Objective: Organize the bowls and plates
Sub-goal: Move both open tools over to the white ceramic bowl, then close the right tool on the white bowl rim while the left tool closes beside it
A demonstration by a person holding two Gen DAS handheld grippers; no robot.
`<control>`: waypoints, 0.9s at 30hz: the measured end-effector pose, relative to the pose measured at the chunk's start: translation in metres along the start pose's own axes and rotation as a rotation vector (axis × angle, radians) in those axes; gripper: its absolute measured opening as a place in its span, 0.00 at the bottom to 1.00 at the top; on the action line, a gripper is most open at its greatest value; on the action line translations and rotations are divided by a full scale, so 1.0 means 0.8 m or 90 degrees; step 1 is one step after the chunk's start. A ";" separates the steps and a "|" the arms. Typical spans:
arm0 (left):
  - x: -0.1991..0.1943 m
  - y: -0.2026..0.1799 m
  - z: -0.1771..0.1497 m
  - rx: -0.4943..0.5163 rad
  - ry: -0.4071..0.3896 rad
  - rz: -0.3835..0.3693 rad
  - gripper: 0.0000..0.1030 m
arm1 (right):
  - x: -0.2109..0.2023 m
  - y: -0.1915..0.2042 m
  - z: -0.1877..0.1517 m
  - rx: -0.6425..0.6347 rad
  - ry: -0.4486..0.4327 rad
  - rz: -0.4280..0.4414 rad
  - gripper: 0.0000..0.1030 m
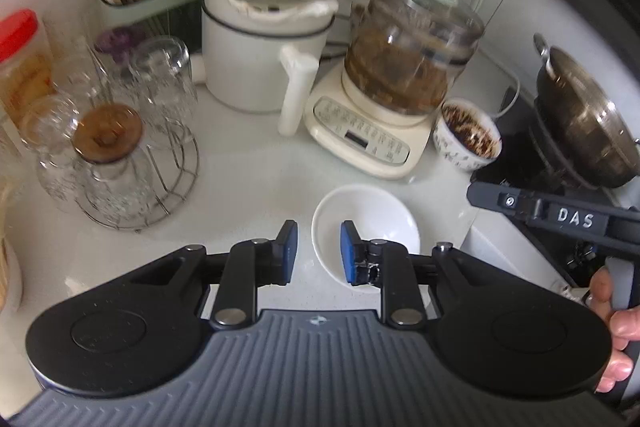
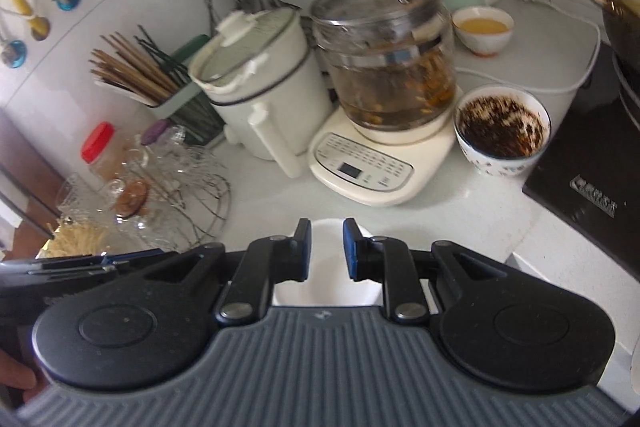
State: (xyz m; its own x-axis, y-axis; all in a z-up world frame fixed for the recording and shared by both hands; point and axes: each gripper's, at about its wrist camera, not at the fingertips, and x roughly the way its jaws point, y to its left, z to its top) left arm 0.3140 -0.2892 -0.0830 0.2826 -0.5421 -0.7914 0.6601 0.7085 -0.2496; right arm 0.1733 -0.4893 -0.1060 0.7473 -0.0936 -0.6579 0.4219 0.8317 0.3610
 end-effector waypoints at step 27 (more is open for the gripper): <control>0.130 -0.014 0.000 -0.030 0.116 0.030 0.37 | 0.113 -0.072 -0.011 0.034 0.208 0.042 0.22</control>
State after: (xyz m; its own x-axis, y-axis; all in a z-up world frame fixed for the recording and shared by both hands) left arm 0.3357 -0.3537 -0.1627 0.1789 -0.4197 -0.8898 0.6148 0.7538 -0.2320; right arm 0.2123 -0.5407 -0.1917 0.5734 0.1476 -0.8059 0.4108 0.7992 0.4387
